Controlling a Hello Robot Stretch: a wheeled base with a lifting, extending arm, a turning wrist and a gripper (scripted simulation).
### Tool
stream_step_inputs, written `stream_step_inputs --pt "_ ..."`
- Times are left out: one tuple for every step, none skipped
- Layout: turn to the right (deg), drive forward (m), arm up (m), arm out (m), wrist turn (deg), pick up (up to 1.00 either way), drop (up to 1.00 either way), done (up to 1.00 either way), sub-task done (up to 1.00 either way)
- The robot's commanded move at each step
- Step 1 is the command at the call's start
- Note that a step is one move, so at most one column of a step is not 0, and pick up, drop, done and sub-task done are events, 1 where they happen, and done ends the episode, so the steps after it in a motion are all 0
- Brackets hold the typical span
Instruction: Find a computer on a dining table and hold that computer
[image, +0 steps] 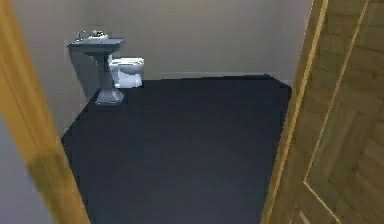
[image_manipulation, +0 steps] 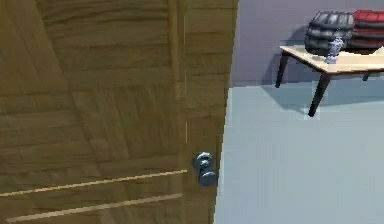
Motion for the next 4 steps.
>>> stream_step_inputs --pt "0.0 0.95 0.0 0.0 0.0 0.0 0.0 0.0 0.0" --pt "39.0 0.0 0.0 0.0 0.0 0.0 0.0 0.0 0.0" --pt "0.0 0.3 0.0 0.0 0.0 0.0 0.0 0.0 0.0" --pt "15.0 0.0 0.0 0.0 0.0 0.0 0.0 0.0 0.0"
